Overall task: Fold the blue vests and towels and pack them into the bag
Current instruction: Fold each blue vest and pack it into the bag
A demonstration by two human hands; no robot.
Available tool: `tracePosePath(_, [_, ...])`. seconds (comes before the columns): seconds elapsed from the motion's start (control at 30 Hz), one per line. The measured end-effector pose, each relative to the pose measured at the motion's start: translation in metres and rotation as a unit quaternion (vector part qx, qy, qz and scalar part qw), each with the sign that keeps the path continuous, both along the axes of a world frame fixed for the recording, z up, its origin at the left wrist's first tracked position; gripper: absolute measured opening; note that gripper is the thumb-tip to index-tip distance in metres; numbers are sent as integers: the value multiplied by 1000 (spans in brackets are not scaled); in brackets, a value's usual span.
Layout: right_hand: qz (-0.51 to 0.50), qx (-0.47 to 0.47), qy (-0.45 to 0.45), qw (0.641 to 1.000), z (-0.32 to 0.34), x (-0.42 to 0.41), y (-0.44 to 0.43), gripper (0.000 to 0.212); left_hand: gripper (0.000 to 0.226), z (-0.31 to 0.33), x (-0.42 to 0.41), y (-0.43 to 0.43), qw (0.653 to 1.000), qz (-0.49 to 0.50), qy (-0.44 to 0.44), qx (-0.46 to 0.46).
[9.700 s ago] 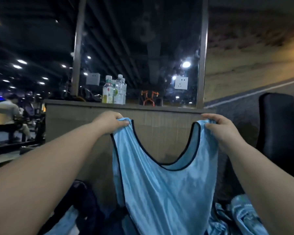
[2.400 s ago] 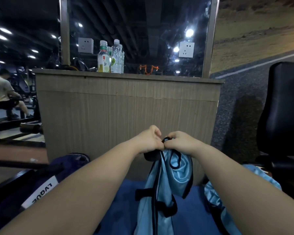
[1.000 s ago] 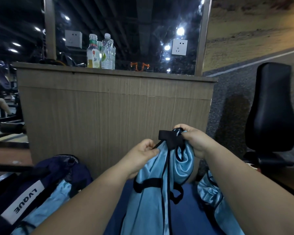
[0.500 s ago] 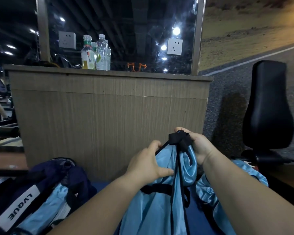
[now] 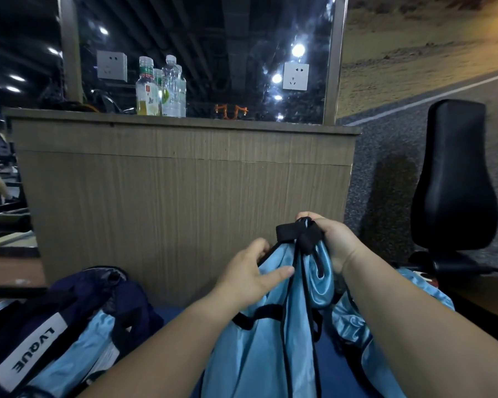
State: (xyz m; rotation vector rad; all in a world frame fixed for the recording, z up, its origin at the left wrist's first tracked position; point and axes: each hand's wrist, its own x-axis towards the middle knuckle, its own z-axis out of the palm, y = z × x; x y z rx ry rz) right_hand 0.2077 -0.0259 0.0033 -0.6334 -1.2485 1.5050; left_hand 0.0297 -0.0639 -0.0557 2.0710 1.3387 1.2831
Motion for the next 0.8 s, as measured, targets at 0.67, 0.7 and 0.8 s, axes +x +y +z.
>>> tracePosePath(0.67, [-61,80,-150,984,22,-4,-7,15,47,2,-9,-3,998,12,2,63])
tracePosePath(0.7, [-66,91,-163,980,22,-5,-7,14,51,1,-9,-3,998,6,-6,58])
tracePosePath(0.8, [-80,123,-205,968,21,-8,-5,11,45,0,-10,-2,998,10,-65,19])
